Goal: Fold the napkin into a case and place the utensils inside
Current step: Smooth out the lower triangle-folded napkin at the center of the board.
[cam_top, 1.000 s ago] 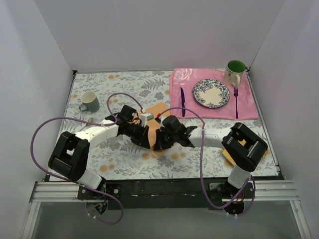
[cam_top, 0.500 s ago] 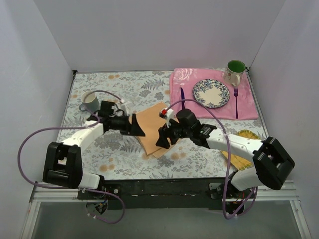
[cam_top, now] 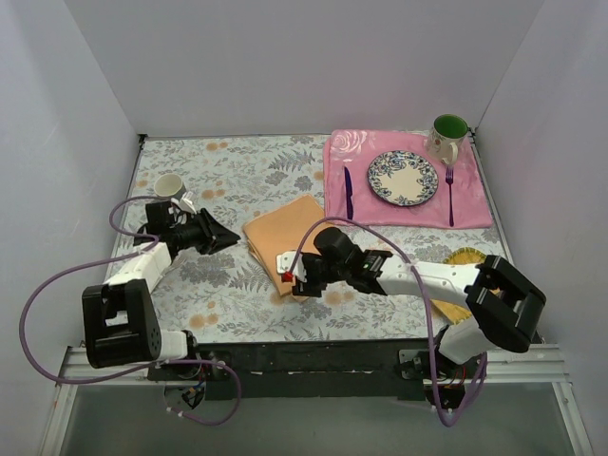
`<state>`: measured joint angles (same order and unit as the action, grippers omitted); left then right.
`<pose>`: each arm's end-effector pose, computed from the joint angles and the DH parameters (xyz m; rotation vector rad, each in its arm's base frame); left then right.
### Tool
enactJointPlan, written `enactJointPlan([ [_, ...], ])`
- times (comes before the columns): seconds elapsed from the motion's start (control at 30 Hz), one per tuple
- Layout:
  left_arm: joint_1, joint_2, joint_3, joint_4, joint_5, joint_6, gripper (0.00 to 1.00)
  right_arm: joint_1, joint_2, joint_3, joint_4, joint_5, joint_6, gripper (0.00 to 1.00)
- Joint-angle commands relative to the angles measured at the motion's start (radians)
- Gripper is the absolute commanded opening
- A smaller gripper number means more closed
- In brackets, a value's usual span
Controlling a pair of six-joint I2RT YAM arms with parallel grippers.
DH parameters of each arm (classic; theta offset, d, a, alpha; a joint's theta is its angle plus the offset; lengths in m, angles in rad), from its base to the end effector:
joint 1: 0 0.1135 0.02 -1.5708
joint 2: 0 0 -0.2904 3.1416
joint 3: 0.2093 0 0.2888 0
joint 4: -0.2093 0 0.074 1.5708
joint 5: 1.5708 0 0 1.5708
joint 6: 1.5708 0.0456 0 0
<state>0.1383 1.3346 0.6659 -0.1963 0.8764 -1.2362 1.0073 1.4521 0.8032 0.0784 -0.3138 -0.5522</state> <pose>0.2800 0.0036 0.1893 -1.2892 2.2709 -1.5232 0.1728 0.2998 0.2156 -1.6530 1.4060 0.5998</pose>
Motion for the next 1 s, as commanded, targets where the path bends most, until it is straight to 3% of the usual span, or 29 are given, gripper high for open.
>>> enactJointPlan([
  [0.0,0.0,0.053,0.053,-0.032,-0.057,0.082,0.21,0.028,0.053,0.053,0.034,-0.033,-0.217,0.59],
  [0.17,-0.002,0.163,0.071,-0.109,-0.111,0.161,0.19,0.053,0.099,0.065,0.043,-0.116,-0.333,0.48],
  [0.37,-0.009,0.207,0.083,-0.077,-0.071,0.169,0.19,0.059,0.185,0.116,0.052,-0.084,-0.377,0.5],
  [0.6,-0.012,0.224,0.012,0.108,0.032,0.038,0.18,0.06,0.22,0.136,0.024,-0.097,-0.42,0.54],
  [0.67,-0.011,0.224,-0.018,0.155,0.048,-0.029,0.22,0.06,0.217,0.133,0.015,-0.102,-0.43,0.55],
  [0.7,-0.011,0.218,-0.038,0.234,0.064,-0.061,0.3,0.06,0.211,0.123,0.015,-0.107,-0.445,0.55],
  [0.83,-0.012,0.169,-0.112,0.34,0.056,-0.172,0.48,0.062,0.203,0.105,0.009,-0.117,-0.486,0.54],
  [0.97,-0.011,0.12,-0.181,0.443,0.026,-0.319,0.57,0.074,0.215,0.093,0.023,-0.116,-0.518,0.5],
])
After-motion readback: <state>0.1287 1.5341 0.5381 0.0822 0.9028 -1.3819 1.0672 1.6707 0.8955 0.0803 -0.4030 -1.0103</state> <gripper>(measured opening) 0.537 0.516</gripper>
